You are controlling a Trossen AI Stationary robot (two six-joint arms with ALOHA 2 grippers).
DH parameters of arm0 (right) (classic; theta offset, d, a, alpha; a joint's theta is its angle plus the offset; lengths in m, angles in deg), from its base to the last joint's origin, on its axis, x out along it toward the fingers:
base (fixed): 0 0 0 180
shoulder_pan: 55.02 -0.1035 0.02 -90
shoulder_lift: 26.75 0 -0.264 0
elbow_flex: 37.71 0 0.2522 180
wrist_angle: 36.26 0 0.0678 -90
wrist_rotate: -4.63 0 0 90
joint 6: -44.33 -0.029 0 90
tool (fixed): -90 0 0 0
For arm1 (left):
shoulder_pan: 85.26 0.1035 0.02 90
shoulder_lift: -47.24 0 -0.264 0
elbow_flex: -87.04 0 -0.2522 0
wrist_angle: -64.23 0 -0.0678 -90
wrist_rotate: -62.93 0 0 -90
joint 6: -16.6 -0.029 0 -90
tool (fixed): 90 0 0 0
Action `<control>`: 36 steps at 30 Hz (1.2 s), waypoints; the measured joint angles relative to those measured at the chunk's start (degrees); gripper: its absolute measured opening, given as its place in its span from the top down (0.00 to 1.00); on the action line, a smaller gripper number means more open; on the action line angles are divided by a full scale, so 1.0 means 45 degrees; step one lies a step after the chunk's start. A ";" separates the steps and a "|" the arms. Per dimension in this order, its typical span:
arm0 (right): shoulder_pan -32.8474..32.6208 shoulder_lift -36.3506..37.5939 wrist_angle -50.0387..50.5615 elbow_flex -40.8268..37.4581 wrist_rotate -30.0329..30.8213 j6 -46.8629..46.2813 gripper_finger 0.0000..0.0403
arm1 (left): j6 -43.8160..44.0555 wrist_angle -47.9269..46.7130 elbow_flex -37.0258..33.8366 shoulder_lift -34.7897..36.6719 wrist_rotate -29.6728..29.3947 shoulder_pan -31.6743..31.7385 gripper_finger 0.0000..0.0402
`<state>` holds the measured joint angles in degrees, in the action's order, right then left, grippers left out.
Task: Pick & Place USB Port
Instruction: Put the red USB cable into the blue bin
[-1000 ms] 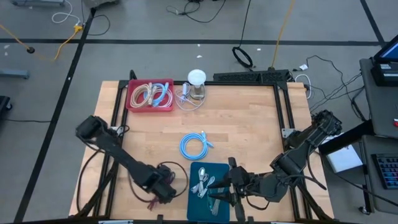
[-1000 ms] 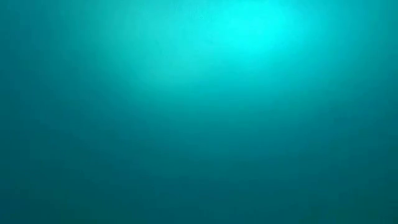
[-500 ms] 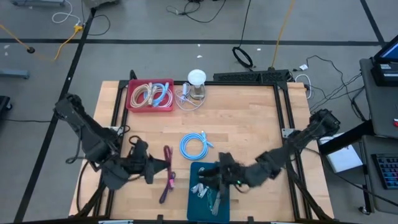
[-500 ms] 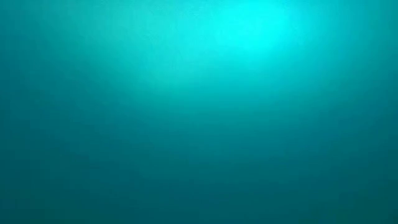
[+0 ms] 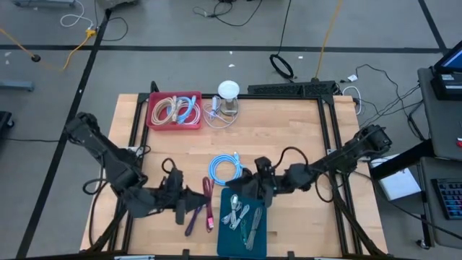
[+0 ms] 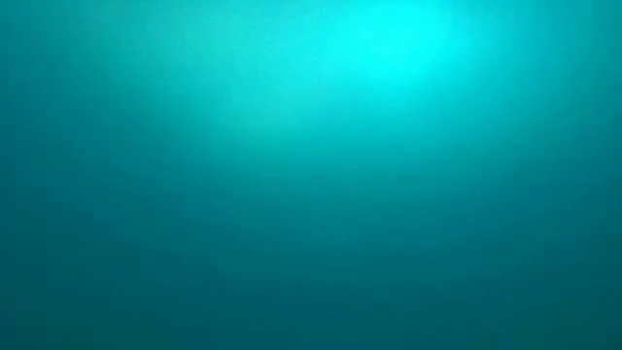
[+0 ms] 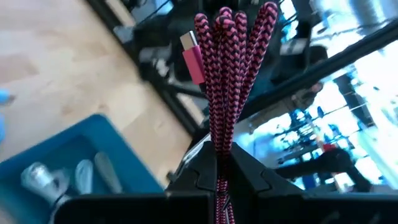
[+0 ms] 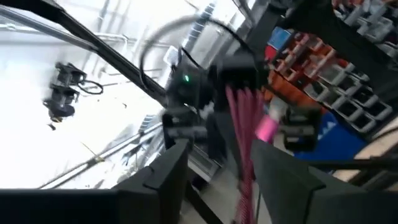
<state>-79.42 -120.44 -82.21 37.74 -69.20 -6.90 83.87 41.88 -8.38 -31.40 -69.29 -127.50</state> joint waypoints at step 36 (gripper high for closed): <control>-0.0092 0.0000 0.1040 0.0169 0.0469 -0.0036 0.54 | -0.1125 0.2486 0.0019 -0.0747 0.4587 0.2777 0.97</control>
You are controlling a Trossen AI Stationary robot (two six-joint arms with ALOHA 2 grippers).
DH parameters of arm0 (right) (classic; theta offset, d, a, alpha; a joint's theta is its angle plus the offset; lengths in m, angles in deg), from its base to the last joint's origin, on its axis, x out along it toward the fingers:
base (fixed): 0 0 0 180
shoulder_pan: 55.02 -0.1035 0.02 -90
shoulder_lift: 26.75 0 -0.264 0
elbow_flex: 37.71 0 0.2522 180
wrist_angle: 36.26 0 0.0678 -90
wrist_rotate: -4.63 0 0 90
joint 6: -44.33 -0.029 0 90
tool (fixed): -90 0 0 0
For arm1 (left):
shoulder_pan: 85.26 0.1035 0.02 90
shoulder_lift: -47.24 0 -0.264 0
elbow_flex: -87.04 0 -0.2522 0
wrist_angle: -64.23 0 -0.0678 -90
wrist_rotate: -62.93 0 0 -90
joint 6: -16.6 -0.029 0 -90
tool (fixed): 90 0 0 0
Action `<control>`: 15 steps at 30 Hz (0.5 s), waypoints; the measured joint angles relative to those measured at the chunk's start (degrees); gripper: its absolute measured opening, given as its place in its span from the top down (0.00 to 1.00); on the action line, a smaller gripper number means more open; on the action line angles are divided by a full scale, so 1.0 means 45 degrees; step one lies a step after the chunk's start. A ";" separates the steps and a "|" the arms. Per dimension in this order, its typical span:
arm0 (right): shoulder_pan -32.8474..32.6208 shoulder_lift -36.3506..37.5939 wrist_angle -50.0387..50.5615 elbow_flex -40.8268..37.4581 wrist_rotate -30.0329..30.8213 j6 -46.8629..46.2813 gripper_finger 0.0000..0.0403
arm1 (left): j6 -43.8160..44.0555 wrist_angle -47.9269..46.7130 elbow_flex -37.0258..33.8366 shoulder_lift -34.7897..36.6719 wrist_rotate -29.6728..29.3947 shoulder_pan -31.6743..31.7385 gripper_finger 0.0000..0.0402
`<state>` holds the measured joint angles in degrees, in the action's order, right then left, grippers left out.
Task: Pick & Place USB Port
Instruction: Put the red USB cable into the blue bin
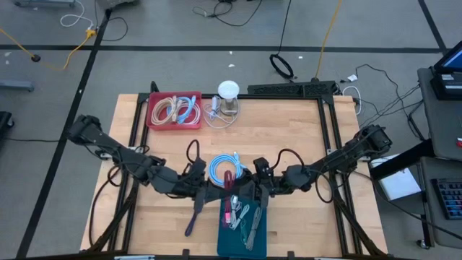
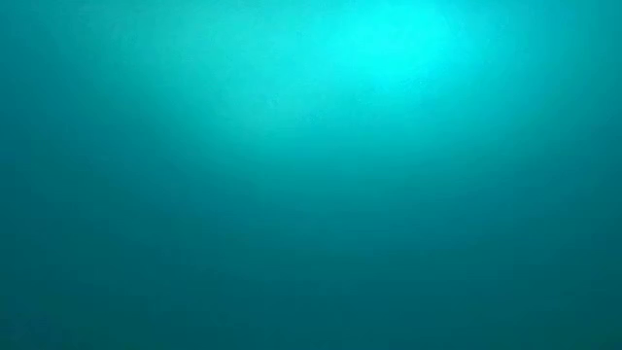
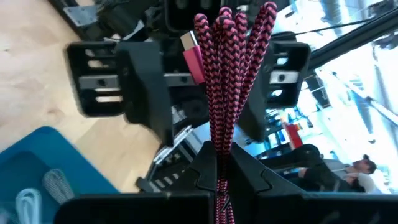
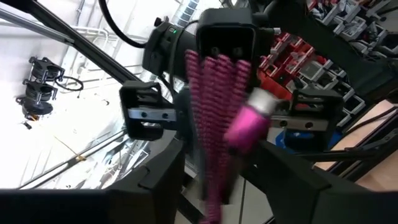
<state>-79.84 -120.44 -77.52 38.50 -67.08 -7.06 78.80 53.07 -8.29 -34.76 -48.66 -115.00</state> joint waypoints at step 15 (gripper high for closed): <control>-0.0083 0.0012 0.0071 0.0009 -0.0120 0.0322 0.96 | -0.0127 0.0740 0.0003 -0.0370 0.0291 0.0226 0.93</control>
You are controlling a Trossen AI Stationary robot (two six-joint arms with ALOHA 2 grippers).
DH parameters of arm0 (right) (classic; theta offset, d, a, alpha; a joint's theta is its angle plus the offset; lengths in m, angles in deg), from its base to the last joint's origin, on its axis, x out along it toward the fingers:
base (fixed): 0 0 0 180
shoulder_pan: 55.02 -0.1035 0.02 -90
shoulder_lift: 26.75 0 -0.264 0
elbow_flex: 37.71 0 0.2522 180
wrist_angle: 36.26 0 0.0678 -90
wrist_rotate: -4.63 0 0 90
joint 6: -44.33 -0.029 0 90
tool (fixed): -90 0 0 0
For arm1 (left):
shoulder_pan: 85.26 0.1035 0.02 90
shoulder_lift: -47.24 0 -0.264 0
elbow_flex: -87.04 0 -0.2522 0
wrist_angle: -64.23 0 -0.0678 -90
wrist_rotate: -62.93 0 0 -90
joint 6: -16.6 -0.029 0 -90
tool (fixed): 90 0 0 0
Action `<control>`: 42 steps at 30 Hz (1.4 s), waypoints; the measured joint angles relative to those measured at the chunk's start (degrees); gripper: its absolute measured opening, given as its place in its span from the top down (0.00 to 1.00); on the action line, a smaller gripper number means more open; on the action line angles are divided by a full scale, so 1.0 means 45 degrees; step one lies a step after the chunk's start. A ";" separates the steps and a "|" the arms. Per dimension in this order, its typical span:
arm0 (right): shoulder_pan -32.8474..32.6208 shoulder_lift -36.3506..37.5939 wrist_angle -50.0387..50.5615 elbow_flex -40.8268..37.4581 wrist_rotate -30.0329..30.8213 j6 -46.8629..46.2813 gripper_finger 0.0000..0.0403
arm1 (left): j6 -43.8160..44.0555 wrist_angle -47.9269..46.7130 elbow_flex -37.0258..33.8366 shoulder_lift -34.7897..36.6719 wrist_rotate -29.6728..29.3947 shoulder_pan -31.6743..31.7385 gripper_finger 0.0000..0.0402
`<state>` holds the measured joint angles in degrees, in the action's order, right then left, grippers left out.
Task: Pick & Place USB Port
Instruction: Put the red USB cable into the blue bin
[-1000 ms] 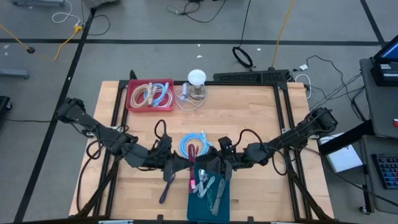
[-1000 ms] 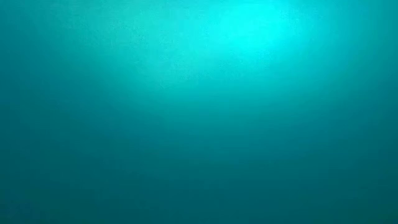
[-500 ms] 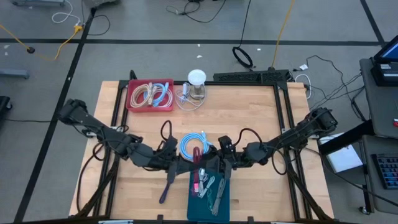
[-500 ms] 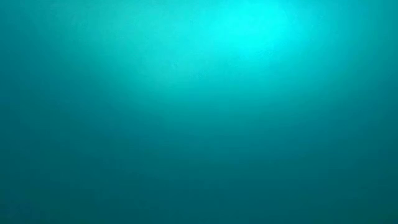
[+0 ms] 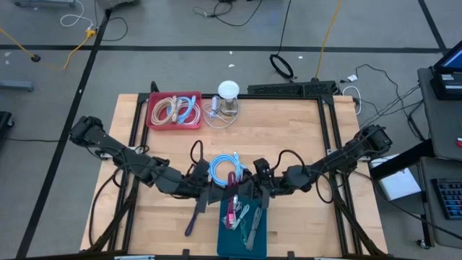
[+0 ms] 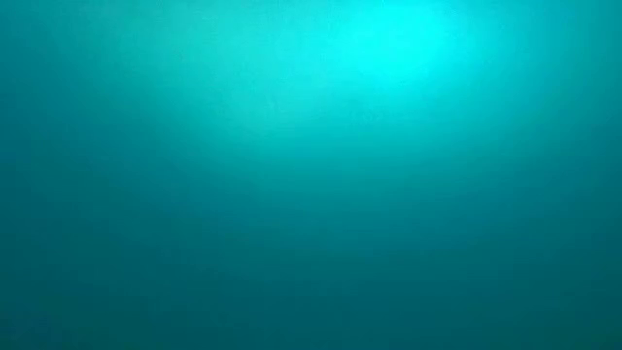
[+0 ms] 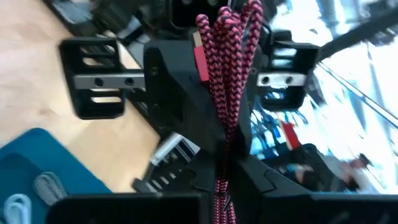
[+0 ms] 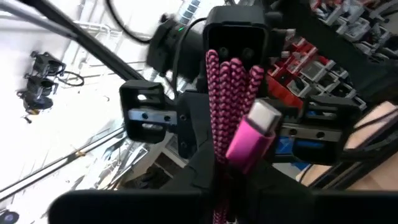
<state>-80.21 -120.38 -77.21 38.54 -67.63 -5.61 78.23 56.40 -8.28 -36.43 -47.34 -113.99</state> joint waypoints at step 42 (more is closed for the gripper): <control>-0.1685 -0.1253 2.3784 1.0051 -0.2518 1.8030 0.98 | 0.3141 -0.1772 -0.0010 -0.0002 -0.4965 -0.7591 0.75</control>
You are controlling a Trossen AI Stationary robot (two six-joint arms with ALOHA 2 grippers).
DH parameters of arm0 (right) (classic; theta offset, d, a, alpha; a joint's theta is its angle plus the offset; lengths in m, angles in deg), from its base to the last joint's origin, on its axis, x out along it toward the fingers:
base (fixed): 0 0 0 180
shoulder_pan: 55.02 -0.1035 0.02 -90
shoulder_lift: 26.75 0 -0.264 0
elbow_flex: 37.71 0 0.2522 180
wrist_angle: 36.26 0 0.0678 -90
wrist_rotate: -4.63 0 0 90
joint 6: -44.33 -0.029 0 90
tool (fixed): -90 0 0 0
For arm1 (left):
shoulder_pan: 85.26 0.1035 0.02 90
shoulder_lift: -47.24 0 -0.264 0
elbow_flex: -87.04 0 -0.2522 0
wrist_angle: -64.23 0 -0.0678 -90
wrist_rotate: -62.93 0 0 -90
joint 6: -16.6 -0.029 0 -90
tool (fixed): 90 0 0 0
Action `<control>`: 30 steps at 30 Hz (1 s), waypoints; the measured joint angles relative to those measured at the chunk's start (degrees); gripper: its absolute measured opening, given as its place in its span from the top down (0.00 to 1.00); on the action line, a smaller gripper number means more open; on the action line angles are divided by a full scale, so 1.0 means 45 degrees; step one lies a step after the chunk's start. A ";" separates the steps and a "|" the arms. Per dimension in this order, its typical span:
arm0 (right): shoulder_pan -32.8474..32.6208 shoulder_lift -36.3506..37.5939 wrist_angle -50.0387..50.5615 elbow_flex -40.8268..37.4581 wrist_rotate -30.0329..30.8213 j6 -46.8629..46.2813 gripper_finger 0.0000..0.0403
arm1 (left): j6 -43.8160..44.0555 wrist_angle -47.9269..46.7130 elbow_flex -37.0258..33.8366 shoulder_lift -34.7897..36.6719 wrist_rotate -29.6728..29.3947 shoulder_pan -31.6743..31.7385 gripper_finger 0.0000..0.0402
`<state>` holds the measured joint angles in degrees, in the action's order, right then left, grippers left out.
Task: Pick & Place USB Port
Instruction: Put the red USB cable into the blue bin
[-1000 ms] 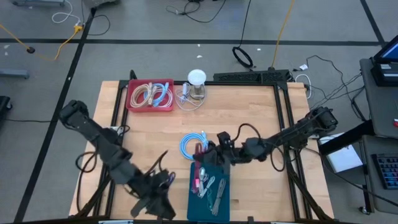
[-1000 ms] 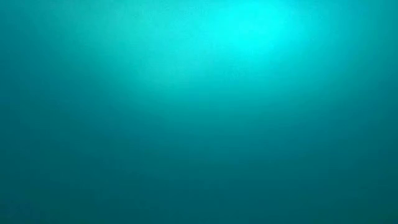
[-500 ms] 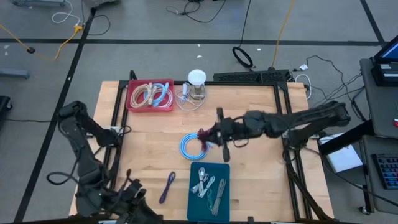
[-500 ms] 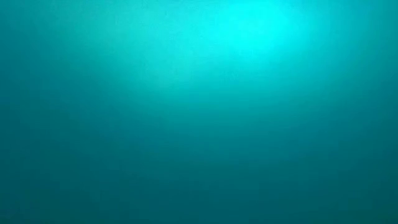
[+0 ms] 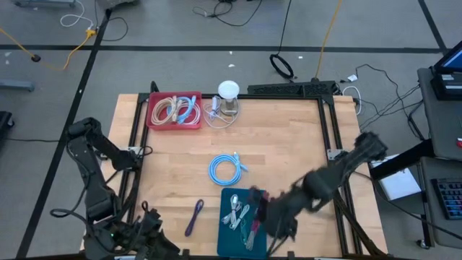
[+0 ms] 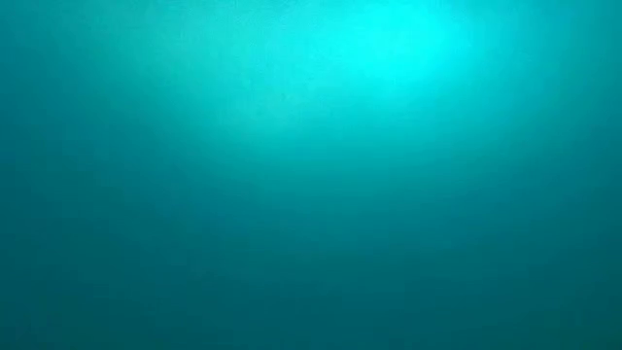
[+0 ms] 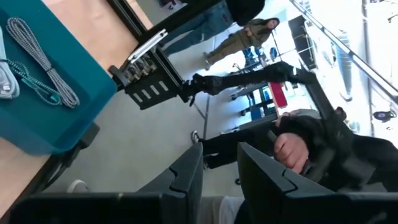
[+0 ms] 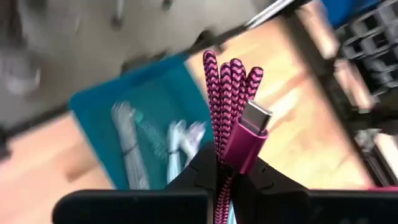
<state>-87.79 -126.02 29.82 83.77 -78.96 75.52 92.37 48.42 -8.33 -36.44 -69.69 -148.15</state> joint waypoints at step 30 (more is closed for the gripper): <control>-0.1310 -0.4757 0.0604 0.0563 -0.0091 0.3027 0.98 | 0.0556 -0.0670 0.0000 -0.0006 0.0016 0.0087 0.75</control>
<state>-93.69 -147.43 32.54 86.30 -79.37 89.14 94.87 45.41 -8.33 -36.46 -69.62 -147.75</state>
